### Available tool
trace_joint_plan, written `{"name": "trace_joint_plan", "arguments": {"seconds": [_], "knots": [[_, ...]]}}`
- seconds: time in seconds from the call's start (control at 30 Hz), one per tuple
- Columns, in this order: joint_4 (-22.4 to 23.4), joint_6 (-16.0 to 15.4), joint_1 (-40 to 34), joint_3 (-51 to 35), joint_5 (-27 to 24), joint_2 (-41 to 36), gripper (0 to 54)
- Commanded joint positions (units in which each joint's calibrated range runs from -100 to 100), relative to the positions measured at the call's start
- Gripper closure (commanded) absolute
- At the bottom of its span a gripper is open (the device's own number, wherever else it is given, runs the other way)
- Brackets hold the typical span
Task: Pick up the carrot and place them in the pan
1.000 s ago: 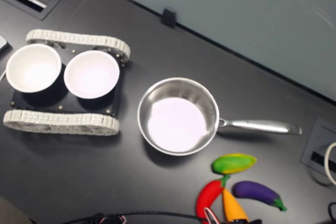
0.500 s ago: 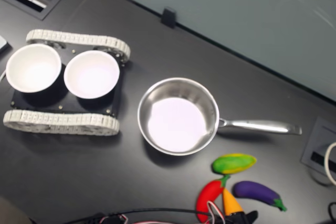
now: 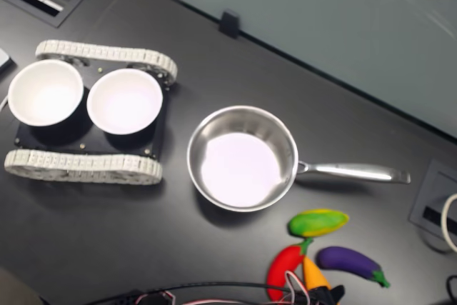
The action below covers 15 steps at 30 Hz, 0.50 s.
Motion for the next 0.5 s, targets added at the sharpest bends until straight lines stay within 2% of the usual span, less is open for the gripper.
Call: {"name": "trace_joint_plan", "arguments": {"seconds": [0.0, 0.47], "knots": [[1.13, 0.98, -1.43, -5.51, 0.1, -0.95, 14.1], [2.49, 1.15, -1.09, -9.24, -0.2, 2.42, 14.4]]}}
